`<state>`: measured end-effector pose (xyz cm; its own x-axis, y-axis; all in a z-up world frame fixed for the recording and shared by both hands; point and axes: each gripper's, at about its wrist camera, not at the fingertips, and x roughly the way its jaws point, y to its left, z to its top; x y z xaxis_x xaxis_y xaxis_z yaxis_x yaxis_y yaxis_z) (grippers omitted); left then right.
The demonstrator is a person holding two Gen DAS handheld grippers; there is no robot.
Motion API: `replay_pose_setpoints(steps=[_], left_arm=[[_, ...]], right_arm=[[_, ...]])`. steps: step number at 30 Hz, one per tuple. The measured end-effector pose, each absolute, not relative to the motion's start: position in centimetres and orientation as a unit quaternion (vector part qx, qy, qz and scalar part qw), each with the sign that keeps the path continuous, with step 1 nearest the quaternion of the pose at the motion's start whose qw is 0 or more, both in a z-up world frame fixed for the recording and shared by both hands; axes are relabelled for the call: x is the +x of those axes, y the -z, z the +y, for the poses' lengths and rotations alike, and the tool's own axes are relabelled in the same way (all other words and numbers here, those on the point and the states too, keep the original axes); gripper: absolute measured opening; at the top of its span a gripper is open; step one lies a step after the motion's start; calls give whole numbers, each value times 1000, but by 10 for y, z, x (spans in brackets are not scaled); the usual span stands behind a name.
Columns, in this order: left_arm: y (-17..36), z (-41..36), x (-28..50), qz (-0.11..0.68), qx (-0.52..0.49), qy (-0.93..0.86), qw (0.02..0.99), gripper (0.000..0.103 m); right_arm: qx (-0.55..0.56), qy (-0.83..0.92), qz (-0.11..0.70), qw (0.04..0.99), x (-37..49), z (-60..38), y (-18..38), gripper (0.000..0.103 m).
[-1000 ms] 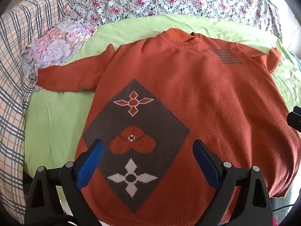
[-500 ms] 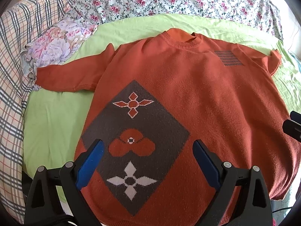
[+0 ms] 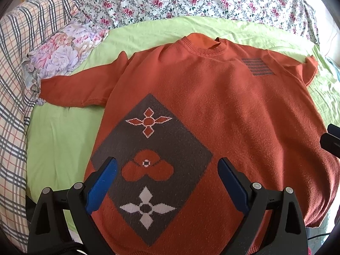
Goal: Fold small clothes
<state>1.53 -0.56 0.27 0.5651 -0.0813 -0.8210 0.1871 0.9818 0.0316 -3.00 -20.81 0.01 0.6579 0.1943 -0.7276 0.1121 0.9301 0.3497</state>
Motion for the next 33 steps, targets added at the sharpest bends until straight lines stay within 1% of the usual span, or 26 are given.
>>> replay_pose_setpoints(steps=[10, 13, 18, 23, 29, 33], left_arm=[[-3, -8, 19, 470, 57, 76, 877, 96], [-4, -10, 20, 445, 59, 75, 891, 96], [-1, -12, 25, 450, 61, 75, 888, 96], [1, -16, 31, 460, 67, 76, 882, 96], [1, -22, 41, 463, 74, 78, 880, 96], [1, -26, 50, 459, 78, 77, 882, 96]], right_arm=[[193, -25, 408, 892, -28, -213, -2, 103], [198, -22, 405, 892, -28, -217, -1, 103], [207, -4, 400, 893, -28, -235, 0, 103], [232, 27, 393, 890, -28, -274, 4, 103], [280, 74, 376, 880, -21, -347, 11, 102], [303, 118, 356, 876, -12, -405, 12, 96]])
